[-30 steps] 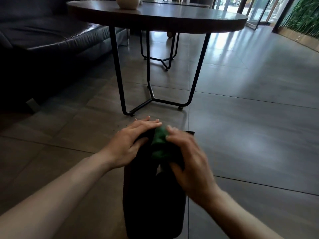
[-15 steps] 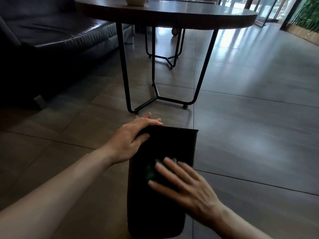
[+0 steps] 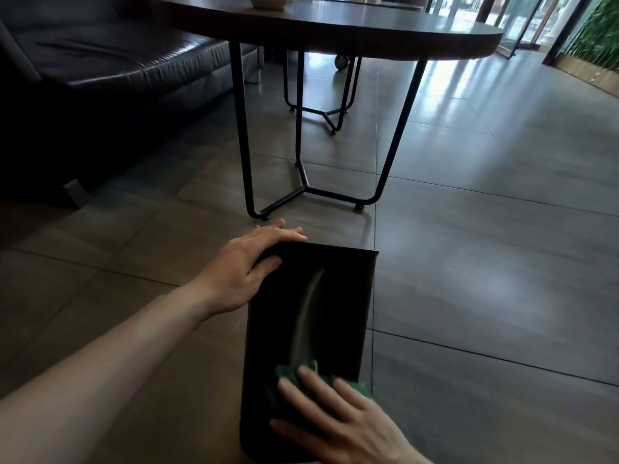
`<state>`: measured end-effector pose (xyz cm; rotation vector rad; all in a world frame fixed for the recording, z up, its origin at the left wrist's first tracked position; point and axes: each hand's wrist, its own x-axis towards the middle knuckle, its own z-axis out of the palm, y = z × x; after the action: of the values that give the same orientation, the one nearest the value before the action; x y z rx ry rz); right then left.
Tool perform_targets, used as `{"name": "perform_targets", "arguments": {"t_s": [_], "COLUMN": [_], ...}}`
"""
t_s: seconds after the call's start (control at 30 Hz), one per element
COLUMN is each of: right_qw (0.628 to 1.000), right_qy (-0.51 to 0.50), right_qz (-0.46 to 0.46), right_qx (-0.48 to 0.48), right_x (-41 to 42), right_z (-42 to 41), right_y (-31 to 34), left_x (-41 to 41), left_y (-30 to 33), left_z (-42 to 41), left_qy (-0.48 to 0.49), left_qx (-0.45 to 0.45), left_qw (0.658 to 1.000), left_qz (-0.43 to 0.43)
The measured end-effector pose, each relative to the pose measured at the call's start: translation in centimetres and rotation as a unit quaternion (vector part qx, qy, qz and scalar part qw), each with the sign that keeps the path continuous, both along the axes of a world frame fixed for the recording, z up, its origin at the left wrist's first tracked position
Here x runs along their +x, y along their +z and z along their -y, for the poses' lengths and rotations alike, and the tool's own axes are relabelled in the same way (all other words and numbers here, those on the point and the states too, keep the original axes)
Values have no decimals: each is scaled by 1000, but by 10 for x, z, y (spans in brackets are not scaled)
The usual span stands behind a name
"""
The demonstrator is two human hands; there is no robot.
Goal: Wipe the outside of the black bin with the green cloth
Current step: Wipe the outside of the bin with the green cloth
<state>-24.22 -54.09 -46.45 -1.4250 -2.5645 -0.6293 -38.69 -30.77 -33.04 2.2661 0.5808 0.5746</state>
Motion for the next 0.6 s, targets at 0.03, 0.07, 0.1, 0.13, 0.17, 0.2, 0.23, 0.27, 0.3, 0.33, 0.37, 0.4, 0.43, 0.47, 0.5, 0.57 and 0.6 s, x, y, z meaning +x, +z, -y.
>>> {"name": "perform_targets", "arguments": {"t_s": [0.03, 0.07, 0.1, 0.13, 0.17, 0.2, 0.23, 0.27, 0.3, 0.33, 0.37, 0.4, 0.43, 0.47, 0.5, 0.57, 0.6], "right_qw": [1000, 1000, 1000, 999, 997, 992, 981, 966, 949, 933, 922, 921, 927, 938, 952, 980, 991], "right_qy": [12, 20, 23, 19, 3, -21, -53, -93, -135, -170, -191, -198, -193, -173, -140, -59, -27], "right_qz": [18, 15, -3, -34, -76, -126, -179, -228, -268, -298, -315, -314, -299, -276, -252, -177, -124], "right_qx": [-6, -5, 0, 5, 11, 24, 50, 79, 101, 112, 117, 121, 120, 116, 106, 63, 35], "right_x": [5, 11, 17, 22, 28, 33, 37, 41, 42, 42, 39, 35, 29, 22, 15, 1, -3], "right_z": [4, 4, 0, -5, -14, -24, -36, -50, -63, -73, -80, -82, -78, -69, -56, -25, -9], "right_y": [-1, 1, 7, 15, 25, 37, 51, 65, 78, 89, 94, 94, 87, 75, 61, 29, 16], "left_x": [1, 1, 2, 3, 4, 5, 6, 7, 9, 10, 11, 11, 11, 10, 9, 5, 3], "left_y": [0, -1, -1, -1, -1, -1, -1, -2, -2, -2, -2, -2, -1, -1, -2, -3, -4], "left_z": [1, 2, 2, 2, 2, 2, 2, 3, 4, 4, 4, 3, 2, 1, 0, -2, -2], "left_qy": [-4, -6, -5, -4, -4, -6, -10, -12, -10, -5, 0, 1, -2, -6, -7, -1, 0], "left_qx": [-1, 0, 2, 2, 1, 2, 8, 17, 28, 39, 45, 46, 39, 29, 19, 4, -2], "left_qw": [1000, 1000, 1000, 1000, 1000, 1000, 1000, 1000, 1000, 999, 999, 999, 999, 1000, 1000, 1000, 1000], "left_qz": [0, 1, 3, 5, 6, 7, 6, 3, -1, -3, -5, -5, -5, -5, -3, 2, 4]}}
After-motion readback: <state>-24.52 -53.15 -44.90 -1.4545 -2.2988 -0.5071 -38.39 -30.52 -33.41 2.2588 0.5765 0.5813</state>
